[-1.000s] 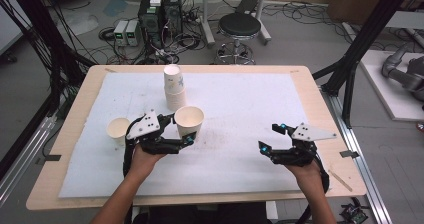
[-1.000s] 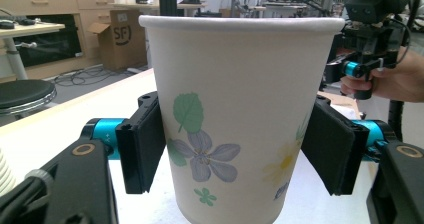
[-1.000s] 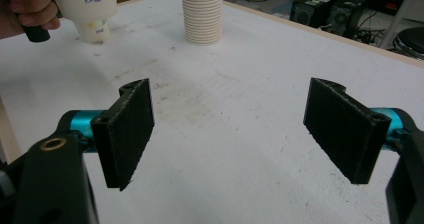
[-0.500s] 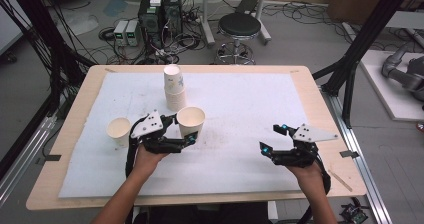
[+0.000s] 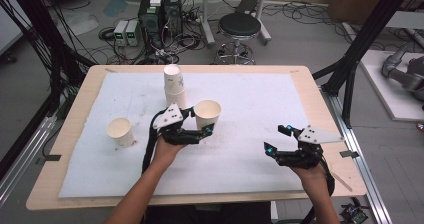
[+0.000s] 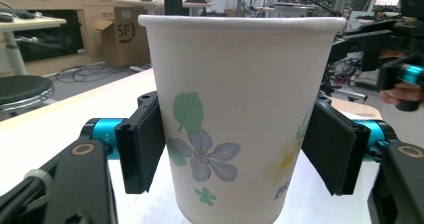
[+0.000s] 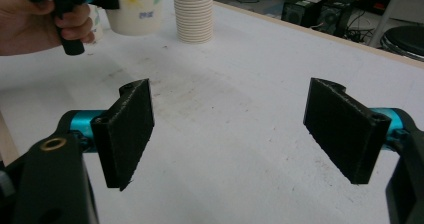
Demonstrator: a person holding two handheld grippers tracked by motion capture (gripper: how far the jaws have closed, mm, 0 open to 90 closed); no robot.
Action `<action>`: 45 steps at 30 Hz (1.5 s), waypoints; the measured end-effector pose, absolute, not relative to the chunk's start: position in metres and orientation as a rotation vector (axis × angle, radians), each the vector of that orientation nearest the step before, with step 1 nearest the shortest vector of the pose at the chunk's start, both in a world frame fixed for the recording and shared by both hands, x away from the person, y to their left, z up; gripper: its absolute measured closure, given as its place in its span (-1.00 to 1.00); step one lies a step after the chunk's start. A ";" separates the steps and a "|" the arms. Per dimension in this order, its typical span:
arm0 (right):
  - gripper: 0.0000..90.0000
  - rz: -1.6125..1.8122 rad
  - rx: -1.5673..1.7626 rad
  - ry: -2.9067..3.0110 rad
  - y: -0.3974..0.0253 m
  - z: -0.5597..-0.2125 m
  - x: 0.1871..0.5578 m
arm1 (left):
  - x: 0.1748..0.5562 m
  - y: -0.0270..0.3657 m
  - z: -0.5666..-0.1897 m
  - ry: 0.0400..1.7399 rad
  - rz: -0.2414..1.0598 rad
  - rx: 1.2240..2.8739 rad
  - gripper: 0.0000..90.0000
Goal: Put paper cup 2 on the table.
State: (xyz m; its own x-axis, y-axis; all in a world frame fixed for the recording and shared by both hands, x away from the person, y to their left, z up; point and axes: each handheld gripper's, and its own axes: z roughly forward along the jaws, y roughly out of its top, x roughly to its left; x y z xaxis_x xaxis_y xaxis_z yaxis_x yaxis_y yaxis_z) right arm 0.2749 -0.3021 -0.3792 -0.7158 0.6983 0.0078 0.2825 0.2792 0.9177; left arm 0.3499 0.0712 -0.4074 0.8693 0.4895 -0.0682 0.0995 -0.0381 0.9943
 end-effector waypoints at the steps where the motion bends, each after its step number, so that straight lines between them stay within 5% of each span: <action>1: -0.54 1.424 0.881 2.153 -0.303 -0.379 0.275 | 0.354 0.064 -0.408 0.474 0.325 1.597 -0.33; 26: -0.54 1.433 0.892 2.137 -0.309 -0.378 0.275 | 0.392 -0.007 -0.455 0.644 0.301 1.824 -0.31; 45: -0.54 1.434 0.881 2.138 -0.308 -0.376 0.274 | 0.374 -0.001 -0.451 0.670 0.359 2.009 -0.31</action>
